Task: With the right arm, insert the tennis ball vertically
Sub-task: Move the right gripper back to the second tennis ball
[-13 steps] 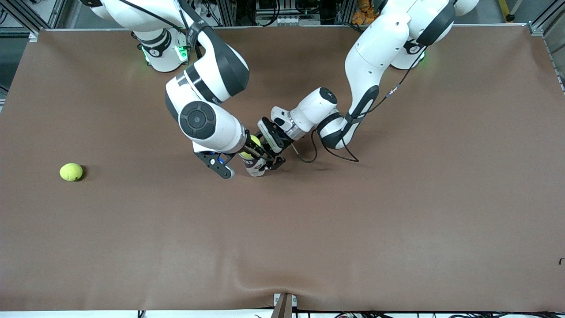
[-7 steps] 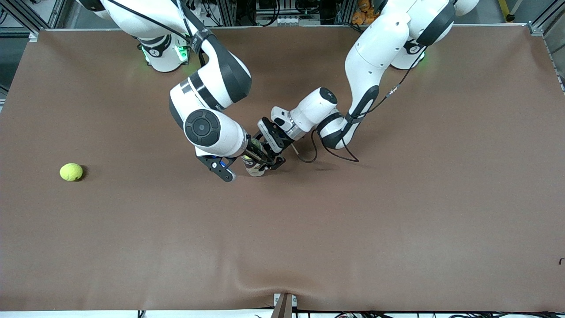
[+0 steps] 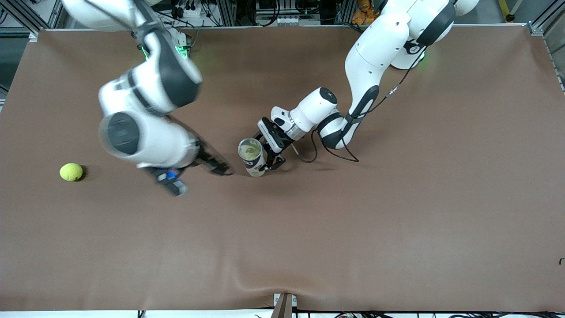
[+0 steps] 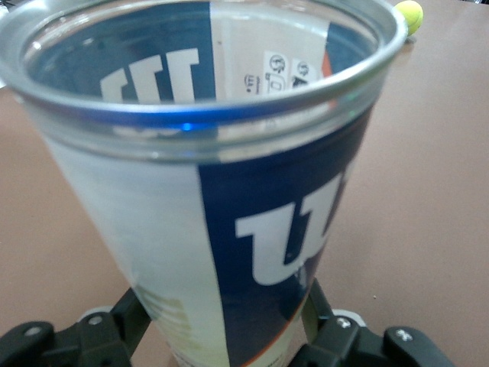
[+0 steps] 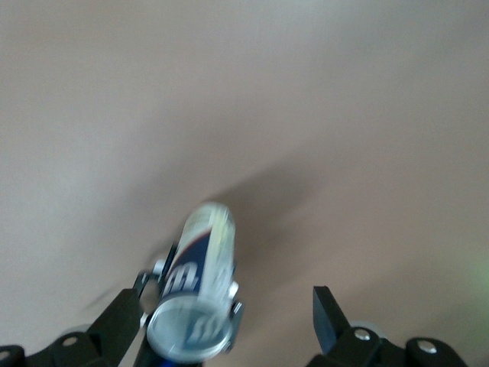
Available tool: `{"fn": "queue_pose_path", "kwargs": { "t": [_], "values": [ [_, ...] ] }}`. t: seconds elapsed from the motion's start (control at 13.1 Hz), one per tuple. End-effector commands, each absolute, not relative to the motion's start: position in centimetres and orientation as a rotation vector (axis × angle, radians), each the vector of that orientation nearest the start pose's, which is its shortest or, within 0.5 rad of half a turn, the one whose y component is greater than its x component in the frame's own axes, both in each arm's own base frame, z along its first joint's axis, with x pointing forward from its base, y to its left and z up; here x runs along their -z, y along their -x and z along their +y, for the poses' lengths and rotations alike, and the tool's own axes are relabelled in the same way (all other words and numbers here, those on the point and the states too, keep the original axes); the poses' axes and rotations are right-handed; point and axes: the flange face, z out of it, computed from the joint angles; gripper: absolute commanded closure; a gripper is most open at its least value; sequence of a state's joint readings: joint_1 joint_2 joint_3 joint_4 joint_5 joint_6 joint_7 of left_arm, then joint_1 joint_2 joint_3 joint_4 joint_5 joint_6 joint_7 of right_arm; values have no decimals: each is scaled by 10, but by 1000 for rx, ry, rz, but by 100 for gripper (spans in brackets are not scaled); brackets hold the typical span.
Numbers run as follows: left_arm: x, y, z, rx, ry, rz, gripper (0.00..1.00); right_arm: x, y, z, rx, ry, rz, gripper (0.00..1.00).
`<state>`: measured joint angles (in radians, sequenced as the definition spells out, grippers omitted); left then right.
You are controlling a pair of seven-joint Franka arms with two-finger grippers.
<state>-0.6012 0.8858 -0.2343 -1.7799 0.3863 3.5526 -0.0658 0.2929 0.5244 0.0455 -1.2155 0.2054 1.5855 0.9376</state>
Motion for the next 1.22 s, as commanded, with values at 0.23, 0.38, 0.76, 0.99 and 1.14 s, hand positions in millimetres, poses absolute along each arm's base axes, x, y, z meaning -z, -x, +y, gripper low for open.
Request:
{"fn": "queue_pose_path", "kwargs": {
  "t": [0.23, 0.38, 0.76, 0.99, 1.14],
  "values": [
    [-189, -445, -514, 1423, 2896, 1661, 17, -434, -670, 66, -474, 3184, 295, 0],
    [-189, -445, -514, 1423, 2898, 1658, 16, -413, -670, -17, -525, 3191, 136, 0],
    [-189, -445, -514, 1423, 2898, 1658, 17, -356, -647, -167, -479, 3146, -174, 0],
    [-188, -444, -514, 1421, 2898, 1659, 16, -325, -628, -213, -467, 3146, -296, 0],
    [-189, -445, -514, 1423, 2896, 1661, 16, -295, -613, -233, -443, 3128, -351, 0]
  ]
}}
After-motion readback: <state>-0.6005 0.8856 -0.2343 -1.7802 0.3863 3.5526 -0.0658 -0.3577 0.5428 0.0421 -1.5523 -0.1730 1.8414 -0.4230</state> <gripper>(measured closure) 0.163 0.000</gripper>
